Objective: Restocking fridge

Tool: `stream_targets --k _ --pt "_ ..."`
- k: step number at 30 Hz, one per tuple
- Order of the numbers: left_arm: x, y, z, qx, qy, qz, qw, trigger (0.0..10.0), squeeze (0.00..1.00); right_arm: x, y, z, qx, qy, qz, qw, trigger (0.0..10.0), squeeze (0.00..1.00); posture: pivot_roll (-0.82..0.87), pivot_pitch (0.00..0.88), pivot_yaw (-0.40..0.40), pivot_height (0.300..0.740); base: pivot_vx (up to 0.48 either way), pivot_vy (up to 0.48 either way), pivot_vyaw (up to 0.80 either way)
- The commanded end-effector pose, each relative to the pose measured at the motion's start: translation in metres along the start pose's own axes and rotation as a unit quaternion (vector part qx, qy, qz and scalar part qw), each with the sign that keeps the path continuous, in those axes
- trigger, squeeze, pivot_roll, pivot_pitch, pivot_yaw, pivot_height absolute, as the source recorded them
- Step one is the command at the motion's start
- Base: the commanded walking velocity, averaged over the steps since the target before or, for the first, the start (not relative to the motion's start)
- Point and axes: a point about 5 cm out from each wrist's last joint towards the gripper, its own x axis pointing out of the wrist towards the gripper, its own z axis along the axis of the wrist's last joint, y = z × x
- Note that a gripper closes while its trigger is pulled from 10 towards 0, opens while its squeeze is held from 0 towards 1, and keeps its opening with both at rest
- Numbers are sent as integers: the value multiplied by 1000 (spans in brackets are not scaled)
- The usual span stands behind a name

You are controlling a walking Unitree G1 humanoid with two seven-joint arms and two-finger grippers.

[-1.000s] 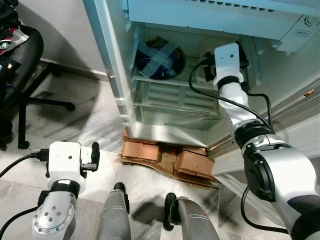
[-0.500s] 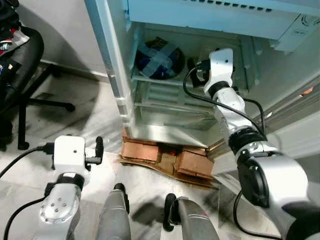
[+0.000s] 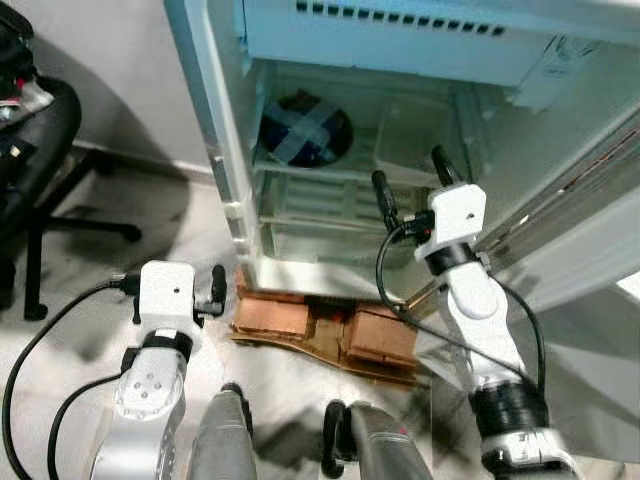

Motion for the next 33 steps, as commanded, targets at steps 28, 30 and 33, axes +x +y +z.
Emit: stream_targets --k 28,30,33 --pt "15 -5 -8 -2 -9 -13 1000 10000 0 -61 -14 -22 41 136 -28 990 10000 0 107 97 -52 740 -143 0 0" --pt "15 -4 -8 0 -9 -14 1000 10000 0 -64 -21 -29 63 155 -64 984 10000 0 107 99 -51 740 -279 0 0" --pt "15 -4 -9 0 -8 -15 1000 10000 0 -65 -22 -30 80 158 -70 982 10000 0 108 97 -51 740 -280 0 0"
